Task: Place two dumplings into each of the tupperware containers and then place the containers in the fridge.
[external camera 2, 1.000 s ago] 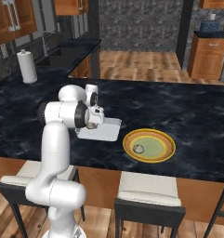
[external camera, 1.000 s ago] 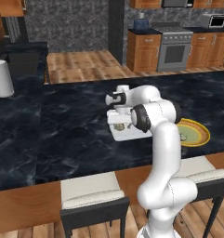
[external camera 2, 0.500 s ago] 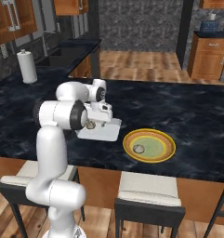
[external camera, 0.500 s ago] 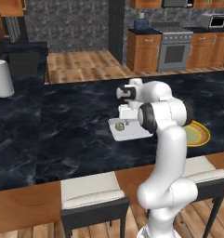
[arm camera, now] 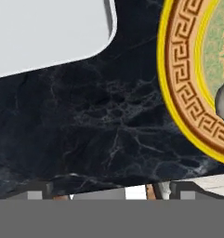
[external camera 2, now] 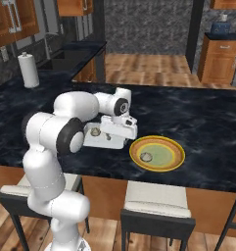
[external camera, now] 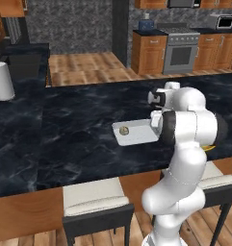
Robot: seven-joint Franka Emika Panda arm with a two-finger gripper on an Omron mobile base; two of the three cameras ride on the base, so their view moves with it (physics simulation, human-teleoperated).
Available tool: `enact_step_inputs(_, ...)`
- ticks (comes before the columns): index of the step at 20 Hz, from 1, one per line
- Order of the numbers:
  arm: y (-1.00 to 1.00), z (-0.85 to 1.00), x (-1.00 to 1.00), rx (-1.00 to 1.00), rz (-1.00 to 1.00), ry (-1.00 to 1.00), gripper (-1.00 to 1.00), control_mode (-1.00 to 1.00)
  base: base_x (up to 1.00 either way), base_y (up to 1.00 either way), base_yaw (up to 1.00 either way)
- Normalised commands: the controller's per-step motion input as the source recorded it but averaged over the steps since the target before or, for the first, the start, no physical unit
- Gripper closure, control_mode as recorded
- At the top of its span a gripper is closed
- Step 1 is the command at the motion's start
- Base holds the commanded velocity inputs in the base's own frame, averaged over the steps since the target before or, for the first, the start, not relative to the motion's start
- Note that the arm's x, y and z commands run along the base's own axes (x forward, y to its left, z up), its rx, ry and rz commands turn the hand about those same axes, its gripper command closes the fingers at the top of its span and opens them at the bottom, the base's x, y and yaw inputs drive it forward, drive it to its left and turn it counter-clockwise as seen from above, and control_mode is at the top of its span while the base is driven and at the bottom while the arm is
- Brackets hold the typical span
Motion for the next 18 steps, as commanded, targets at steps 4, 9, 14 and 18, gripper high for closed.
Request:
enact_step_inputs(4, -0.96, 0.01, -0.74, 0.00, -0.07, -0.15, -1.00, -1.00, 0.00, 0.00, 0.00)
enact_step_inputs(9, -0.60, 0.01, -0.08, 0.00, -0.02, -0.14, -1.00, -1.00, 0.00, 0.00, 0.00)
enact_step_inputs(14, -0.36, 0.00, 0.18, 0.00, 0.08, -0.08, -1.00, -1.00, 0.00, 0.00, 0.00)
enact_step_inputs(18, -0.39, 0.00, 0.55, 0.00, 0.04, 0.00, -1.00, -1.00, 0.00, 0.00, 0.00)
